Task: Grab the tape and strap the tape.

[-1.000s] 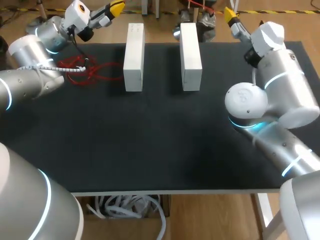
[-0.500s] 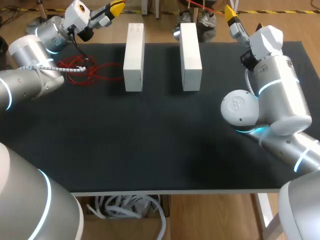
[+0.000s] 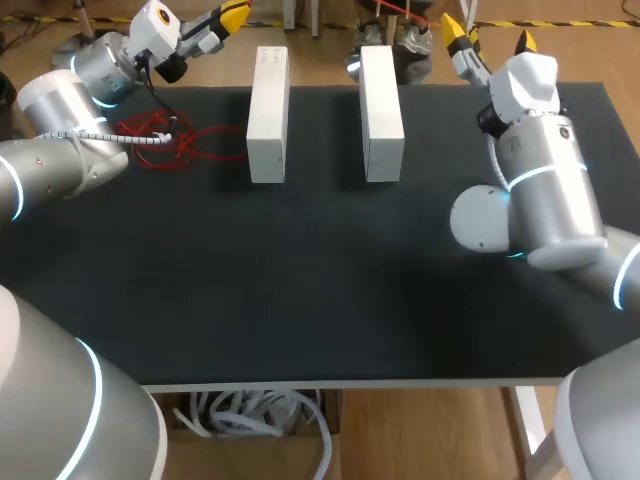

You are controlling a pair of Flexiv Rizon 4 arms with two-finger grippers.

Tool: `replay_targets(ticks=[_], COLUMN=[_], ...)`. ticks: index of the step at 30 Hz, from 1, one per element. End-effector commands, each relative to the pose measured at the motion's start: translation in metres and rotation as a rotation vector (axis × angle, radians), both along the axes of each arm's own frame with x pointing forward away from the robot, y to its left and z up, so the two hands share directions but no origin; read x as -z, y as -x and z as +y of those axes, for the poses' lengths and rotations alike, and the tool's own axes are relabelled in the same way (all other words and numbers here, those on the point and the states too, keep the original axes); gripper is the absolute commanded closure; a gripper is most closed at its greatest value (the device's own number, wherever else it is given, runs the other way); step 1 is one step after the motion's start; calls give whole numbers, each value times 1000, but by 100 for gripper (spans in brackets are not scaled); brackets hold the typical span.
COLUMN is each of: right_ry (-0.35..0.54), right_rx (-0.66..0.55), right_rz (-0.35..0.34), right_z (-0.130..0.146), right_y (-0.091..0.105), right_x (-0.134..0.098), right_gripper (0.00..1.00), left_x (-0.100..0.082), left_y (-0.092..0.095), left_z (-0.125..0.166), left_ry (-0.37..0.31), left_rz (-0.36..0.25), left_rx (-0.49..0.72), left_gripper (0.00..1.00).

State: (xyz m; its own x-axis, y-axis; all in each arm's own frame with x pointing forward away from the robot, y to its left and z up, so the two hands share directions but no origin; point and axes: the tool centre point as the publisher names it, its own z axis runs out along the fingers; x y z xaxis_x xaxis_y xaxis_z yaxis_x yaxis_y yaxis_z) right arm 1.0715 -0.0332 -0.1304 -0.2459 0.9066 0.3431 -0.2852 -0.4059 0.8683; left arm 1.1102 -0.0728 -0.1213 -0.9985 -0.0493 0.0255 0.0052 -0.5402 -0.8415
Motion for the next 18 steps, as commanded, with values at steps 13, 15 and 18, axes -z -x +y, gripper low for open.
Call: replay_targets(ticks=[13, 15, 18], right_ry=[-322, -407, -551], right_rx=[-24, -1, 36], right_rz=[-116, -148, -193], right_z=[17, 16, 14], right_y=[8, 10, 13], right_x=[0, 1, 2], right_gripper=[0, 0, 0], left_x=[0, 0, 0], left_y=[1, 1, 1], left_z=[-1, -1, -1], left_ry=[0, 0, 0], left_rz=[0, 0, 0], left_rx=[-2, -2, -2], left_gripper=[100, 100, 100])
